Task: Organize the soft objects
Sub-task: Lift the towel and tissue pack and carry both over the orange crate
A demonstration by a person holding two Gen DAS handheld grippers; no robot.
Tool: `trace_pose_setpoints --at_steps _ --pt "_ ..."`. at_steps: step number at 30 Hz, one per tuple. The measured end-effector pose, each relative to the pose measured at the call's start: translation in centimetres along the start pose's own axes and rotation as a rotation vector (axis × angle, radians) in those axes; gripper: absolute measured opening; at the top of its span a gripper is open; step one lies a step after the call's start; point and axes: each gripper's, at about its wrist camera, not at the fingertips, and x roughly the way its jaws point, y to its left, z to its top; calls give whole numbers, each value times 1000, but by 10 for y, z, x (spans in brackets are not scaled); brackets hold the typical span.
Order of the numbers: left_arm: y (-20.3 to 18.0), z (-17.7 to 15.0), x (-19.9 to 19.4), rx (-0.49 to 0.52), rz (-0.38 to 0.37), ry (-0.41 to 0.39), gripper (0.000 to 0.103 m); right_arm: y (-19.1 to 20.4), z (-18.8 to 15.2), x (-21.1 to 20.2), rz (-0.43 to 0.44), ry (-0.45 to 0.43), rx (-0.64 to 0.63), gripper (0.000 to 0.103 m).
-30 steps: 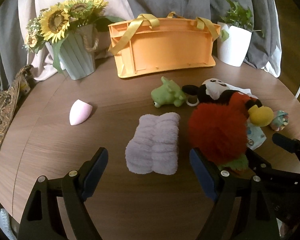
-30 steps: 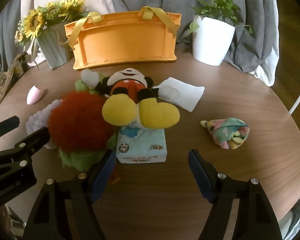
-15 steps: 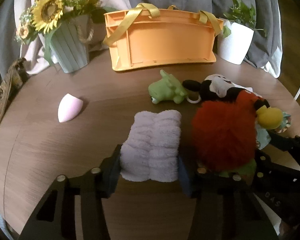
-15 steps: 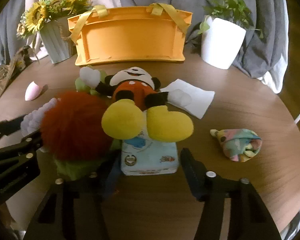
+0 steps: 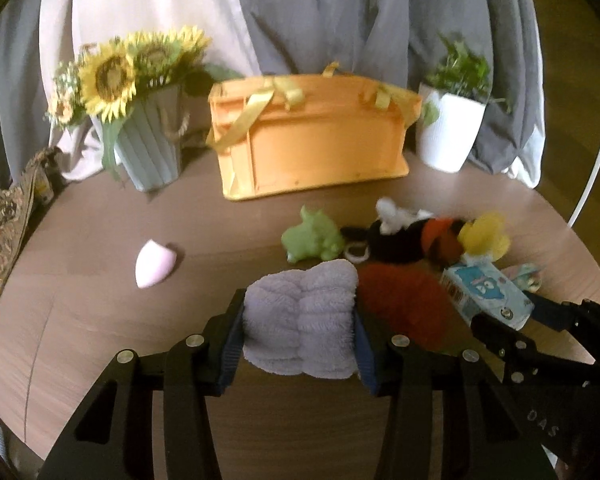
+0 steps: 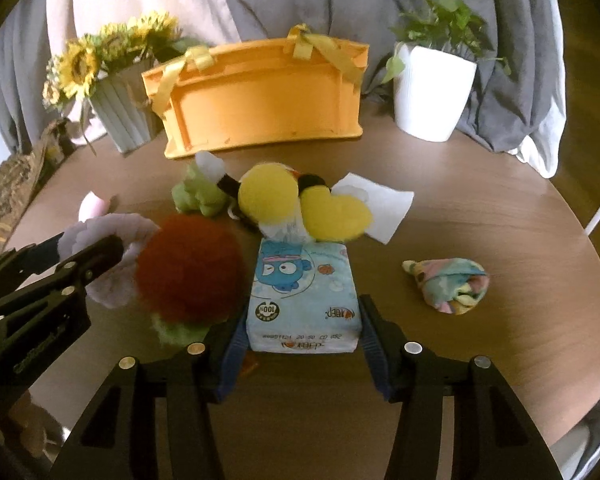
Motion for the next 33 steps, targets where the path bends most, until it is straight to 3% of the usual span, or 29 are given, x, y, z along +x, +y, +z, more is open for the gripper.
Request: trace_pose_setpoints --at_steps 15,33 --pt "0 37 -54 -6 -23 -152 47 -3 28 -63 -5 -149 16 53" --pt "21 97 -75 -12 -12 -316 47 9 85 -85 10 -329 21 53"
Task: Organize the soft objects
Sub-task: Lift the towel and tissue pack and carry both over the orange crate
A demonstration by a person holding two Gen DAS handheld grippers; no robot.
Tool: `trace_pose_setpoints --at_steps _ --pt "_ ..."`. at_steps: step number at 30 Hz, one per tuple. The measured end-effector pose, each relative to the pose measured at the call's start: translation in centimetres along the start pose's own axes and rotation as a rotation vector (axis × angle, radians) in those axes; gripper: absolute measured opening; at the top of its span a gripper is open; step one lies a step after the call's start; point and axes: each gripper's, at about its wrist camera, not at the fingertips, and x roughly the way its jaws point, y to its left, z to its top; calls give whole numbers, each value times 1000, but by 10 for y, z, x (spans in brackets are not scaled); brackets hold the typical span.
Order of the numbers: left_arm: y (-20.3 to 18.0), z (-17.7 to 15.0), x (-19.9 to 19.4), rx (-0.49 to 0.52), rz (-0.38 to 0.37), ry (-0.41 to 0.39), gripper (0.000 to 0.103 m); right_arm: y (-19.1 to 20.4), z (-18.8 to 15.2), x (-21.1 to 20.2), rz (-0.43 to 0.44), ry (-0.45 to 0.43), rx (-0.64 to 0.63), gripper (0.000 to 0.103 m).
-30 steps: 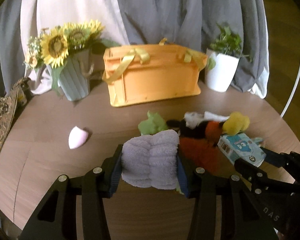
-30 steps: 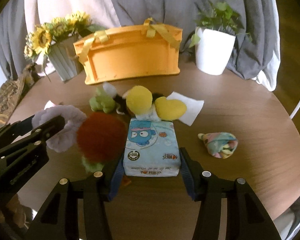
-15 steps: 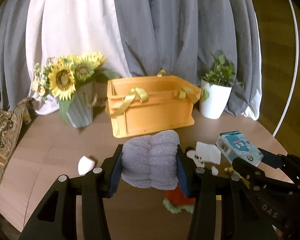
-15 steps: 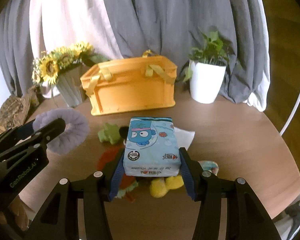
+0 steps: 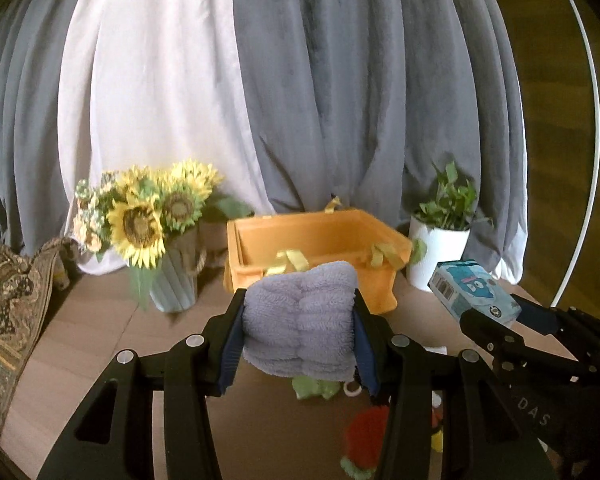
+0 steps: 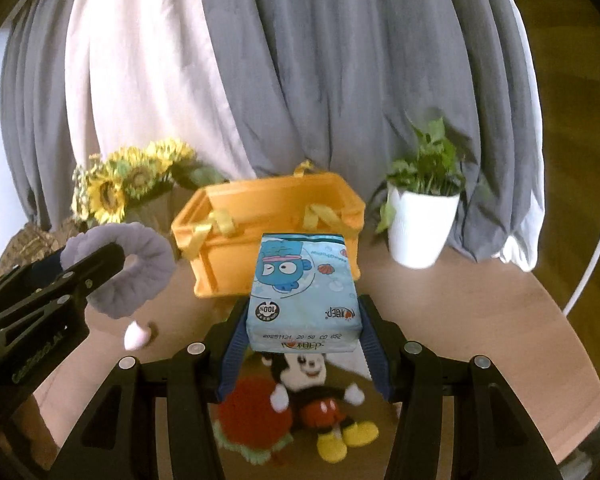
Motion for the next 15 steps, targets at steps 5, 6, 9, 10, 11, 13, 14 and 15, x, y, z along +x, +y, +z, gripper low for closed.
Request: trace_pose_setpoints --at_steps 5,6,9,10,11,13,14,15 --pt "7 15 8 0 6 -37 47 4 19 7 6 -52 1 53" --pt "8 18 9 2 8 -45 47 5 22 9 6 -58 1 53" --pt "11 28 15 5 15 -72 47 6 32 15 11 -80 2 53" --pt "12 32 17 6 17 -84 47 7 36 17 12 -88 3 53" --pt "13 35 19 6 19 -92 47 8 39 19 12 -96 3 53" --pt "15 40 23 7 19 -105 47 10 46 22 12 -113 1 53" --pt "16 44 26 7 21 -115 47 11 49 23 11 -122 0 53" --pt "17 47 28 7 20 -121 47 11 52 25 11 -130 0 53"
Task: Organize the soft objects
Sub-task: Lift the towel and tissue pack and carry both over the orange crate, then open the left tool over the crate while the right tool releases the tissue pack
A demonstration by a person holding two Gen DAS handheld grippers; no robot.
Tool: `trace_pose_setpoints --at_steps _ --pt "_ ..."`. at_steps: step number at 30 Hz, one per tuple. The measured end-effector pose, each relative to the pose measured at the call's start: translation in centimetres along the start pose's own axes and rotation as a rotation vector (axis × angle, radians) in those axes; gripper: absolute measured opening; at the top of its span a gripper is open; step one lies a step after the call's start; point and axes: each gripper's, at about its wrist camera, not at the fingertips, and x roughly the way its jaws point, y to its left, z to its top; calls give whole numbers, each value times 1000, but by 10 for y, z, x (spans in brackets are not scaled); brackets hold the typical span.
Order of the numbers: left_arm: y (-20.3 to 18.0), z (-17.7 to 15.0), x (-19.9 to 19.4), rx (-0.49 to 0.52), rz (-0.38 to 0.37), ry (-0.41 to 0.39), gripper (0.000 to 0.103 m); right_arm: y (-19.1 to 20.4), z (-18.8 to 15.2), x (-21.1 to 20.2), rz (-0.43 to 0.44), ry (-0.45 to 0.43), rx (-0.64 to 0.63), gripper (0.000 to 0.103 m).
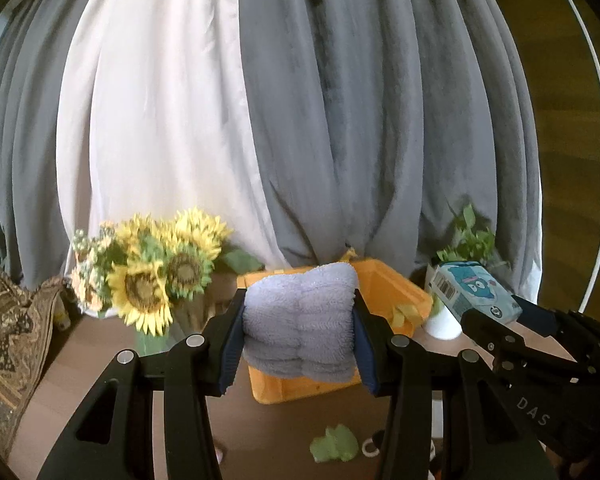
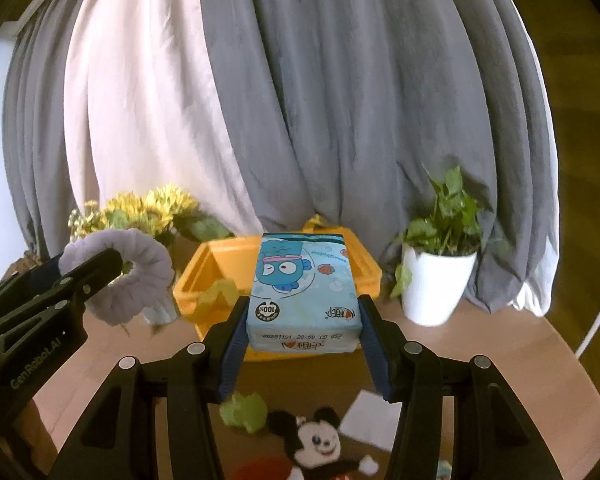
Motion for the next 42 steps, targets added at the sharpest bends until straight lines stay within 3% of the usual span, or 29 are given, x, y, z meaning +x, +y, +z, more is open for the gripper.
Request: trace_pose_setpoints --at_steps 8,15,37,39,41,42 --pt "4 19 23 9 8 -40 47 2 24 24 9 -46 -2 53" --pt "8 29 61 13 15 -33 47 1 41 63 27 -33 -11 53" --pt "17 13 193 8 30 130 48 -6 53 201 52 101 -64 53" --pt "17 10 202 8 31 148 52 -6 52 212 51 119 -71 53" --pt "18 7 208 4 26 160 68 -5 51 218 51 133 -73 54" --pt "17 6 211 6 31 163 70 -6 50 221 52 138 -72 54"
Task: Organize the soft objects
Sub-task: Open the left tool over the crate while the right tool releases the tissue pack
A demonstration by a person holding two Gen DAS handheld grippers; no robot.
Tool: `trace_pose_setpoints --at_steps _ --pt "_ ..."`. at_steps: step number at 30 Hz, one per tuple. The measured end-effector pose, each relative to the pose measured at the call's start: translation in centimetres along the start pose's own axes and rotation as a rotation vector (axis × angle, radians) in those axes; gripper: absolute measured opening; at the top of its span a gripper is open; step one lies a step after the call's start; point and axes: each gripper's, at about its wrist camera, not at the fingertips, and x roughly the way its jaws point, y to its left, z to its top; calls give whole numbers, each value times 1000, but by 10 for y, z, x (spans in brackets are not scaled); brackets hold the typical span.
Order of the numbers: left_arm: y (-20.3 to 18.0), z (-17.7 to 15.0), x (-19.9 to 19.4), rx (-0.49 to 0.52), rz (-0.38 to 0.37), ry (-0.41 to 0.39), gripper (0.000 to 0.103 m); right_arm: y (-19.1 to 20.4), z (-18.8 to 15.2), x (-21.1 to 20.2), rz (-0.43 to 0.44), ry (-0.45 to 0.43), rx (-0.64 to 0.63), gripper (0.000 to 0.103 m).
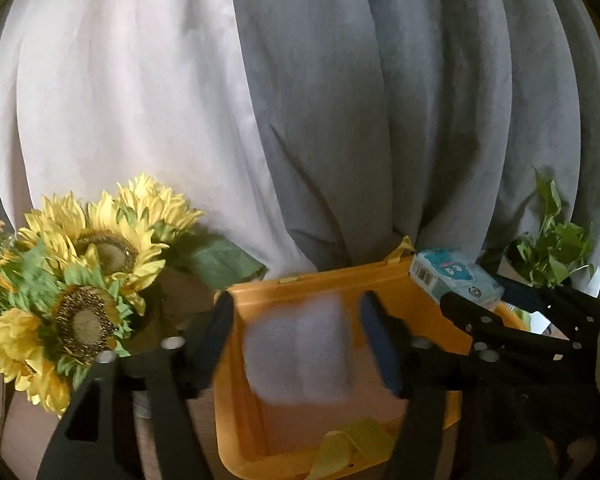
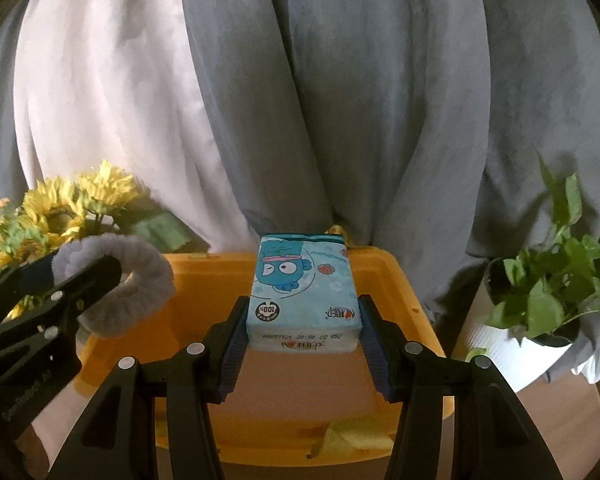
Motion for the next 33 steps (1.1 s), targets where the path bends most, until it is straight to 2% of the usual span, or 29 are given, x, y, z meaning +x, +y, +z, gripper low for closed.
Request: trace_pose_setpoints --at_steps 1,3,4,14,33 --pt "-1 -1 2 3 7 2 72 0 0 3 0 9 -3 56" --pt "0 -2 6 4 13 12 76 -1 -1 8 -13 8 -9 69" --pt "0 -3 8 3 15 18 79 0 0 11 -22 8 -15 69" --pt "3 -9 -18 0 40 13 90 -1 -4 5 -60 13 -18 69" --pt "3 -19 -144 13 99 -113 102 11 -26 -106 -91 -72 27 69"
